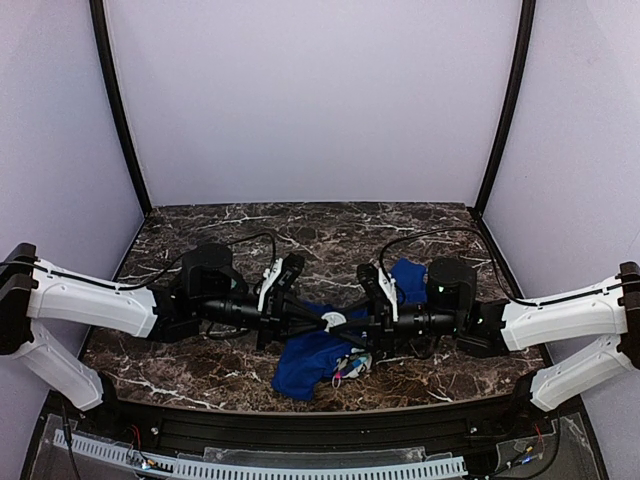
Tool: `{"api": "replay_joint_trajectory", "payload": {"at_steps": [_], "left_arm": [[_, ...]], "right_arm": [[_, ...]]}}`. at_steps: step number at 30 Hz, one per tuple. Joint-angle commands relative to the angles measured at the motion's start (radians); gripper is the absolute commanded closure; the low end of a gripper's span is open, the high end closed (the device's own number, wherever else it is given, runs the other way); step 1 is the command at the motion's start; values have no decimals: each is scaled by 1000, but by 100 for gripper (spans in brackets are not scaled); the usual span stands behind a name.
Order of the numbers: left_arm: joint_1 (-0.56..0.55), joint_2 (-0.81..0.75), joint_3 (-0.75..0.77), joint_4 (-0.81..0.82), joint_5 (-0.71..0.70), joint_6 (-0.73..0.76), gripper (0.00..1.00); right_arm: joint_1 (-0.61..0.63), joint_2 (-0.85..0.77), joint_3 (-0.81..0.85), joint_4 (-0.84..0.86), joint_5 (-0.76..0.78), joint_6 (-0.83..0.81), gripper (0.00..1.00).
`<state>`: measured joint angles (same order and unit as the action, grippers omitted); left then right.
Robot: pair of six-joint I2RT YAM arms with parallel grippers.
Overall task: Remove the brooch from the garment
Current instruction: Close the brooch securely.
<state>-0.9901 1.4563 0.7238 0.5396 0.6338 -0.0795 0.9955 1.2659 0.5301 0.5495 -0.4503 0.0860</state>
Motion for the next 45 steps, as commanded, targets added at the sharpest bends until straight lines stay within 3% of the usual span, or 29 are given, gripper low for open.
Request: {"api": "replay_joint_trajectory", "payload": {"at_steps": [1, 26, 45], "left_arm": [[-2, -21, -5, -11, 37, 6, 99], [-2, -18, 0, -22, 54, 16, 99], [-1, -47, -20, -17, 24, 20, 99]], "right_arm": [[6, 2, 30, 28, 42, 15, 70], [5, 39, 67, 7, 163, 87, 91], [-25, 30, 43, 35, 220, 161, 98]]}}
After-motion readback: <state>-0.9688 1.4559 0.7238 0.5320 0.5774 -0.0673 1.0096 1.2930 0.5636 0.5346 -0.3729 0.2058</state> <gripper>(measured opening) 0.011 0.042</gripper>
